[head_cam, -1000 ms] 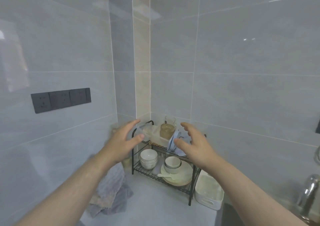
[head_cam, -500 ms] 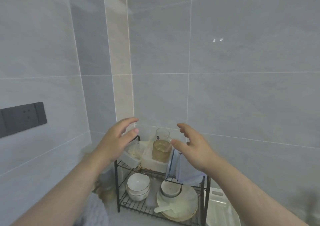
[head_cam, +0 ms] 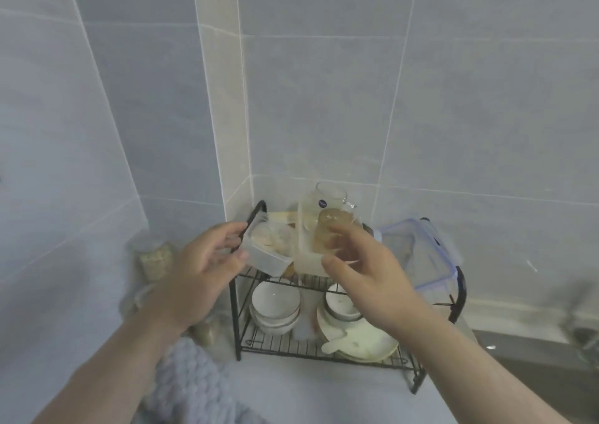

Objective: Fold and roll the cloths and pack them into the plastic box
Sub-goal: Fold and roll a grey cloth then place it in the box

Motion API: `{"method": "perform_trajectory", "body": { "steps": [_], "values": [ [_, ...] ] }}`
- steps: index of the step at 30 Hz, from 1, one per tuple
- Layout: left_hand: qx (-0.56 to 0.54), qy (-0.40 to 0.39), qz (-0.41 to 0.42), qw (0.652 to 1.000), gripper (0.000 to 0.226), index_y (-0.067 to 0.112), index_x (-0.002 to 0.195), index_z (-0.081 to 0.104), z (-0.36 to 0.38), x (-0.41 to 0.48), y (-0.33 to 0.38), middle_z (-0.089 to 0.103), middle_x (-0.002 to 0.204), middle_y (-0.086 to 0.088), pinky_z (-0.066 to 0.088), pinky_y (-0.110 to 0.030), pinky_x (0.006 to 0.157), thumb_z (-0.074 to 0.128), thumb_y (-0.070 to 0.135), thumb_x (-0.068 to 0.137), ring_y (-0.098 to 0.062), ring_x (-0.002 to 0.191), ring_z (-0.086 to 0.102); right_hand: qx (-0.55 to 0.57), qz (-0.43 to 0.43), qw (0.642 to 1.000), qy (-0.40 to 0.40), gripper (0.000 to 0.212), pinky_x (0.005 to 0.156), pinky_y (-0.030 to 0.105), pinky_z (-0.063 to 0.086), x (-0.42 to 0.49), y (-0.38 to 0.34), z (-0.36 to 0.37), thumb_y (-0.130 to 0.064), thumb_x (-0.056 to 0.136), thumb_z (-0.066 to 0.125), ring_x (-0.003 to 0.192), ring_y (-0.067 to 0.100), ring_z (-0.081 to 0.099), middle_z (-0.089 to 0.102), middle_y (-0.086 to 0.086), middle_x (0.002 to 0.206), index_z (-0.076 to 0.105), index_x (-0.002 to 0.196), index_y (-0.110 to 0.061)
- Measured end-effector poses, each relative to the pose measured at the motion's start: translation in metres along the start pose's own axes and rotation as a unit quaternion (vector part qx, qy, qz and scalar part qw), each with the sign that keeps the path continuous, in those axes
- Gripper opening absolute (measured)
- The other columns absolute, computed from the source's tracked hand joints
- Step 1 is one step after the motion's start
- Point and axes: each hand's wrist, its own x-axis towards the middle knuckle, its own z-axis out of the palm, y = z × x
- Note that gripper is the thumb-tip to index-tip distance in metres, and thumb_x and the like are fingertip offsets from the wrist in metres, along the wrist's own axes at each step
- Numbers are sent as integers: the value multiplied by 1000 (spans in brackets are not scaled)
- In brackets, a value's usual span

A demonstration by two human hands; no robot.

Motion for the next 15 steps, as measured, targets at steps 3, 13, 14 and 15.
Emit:
{"method": "perform_trajectory", "body": {
  "steps": [3,13,14,15],
  "values": [
    [6,16,-31,999,46,38,112,57,-5,-27,-32,61,114,16,42,-10,82,57,53,68,14,101,55,6,5,999,-48,31,80,24,51,-16,17,31,-26,89,62,86,6,63,66,-10,96,52,114,-42],
    [226,81,-152,959,30,37,108,66,-24,-93,-168,66,108,10,48,-36,95,61,45,79,-7,102,61,-65,51,981,-175,12,71,34,50,-49,114,166,-22,88,57,70,11,53,68,5,85,66,91,-14],
    [248,83,-157,952,29,36,110,66,-27,-95,-179,66,111,7,47,-37,96,62,40,82,-9,104,60,-68,53,979,-183,13,71,33,49,-49,123,180,-21,88,57,70,10,54,67,3,82,68,90,-14],
    [263,86,-155,948,27,32,112,67,-30,-94,-189,66,113,5,46,-36,95,63,34,85,-11,105,60,-69,52,979,-187,14,72,30,49,-48,131,194,-21,88,57,73,9,56,67,-2,82,69,91,-16]
  ]
}}
